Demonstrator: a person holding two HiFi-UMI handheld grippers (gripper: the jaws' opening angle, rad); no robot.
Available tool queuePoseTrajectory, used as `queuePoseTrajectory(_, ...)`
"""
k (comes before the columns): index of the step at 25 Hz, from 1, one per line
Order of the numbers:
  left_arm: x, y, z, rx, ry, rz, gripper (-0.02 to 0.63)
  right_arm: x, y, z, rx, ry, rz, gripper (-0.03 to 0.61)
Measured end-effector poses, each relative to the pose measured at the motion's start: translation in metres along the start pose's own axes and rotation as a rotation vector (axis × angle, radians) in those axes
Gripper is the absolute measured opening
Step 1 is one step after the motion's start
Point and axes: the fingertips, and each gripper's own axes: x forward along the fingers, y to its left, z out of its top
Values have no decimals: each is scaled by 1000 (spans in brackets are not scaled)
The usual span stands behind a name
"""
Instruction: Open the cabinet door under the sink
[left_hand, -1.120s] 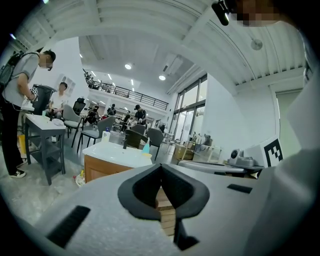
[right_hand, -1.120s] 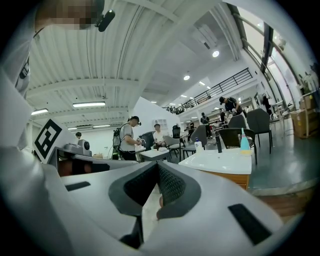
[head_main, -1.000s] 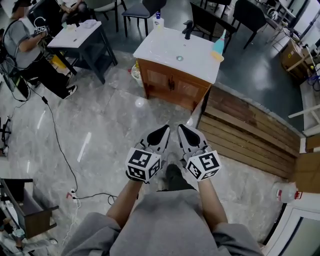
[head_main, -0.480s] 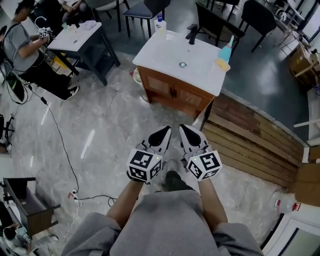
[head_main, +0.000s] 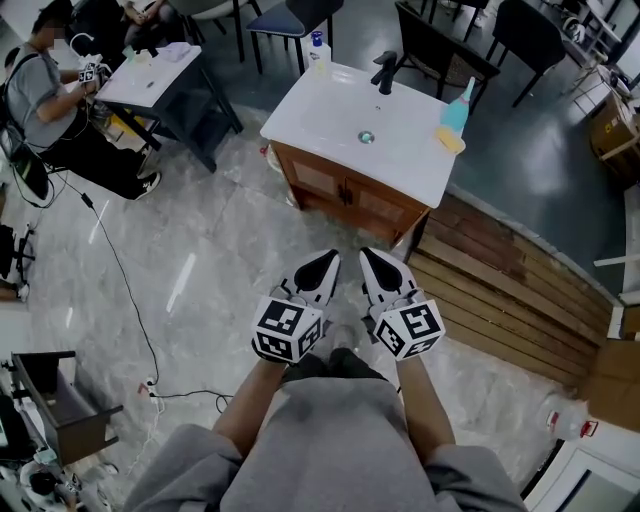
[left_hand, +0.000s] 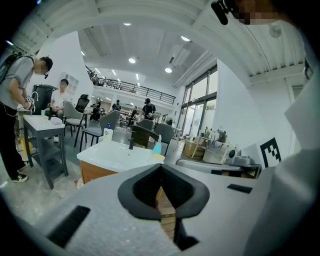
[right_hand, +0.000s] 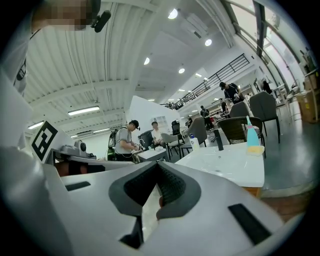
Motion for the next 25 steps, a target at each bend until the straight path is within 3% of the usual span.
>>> queuePoseTrajectory(10,33,25,-1,3,27,2,8,30,-25,-5,14,18,-4,9)
queuePoseTrajectory(25,87,99,-8,-17,97,-68,8,107,-56,-27,54,62,-103,9)
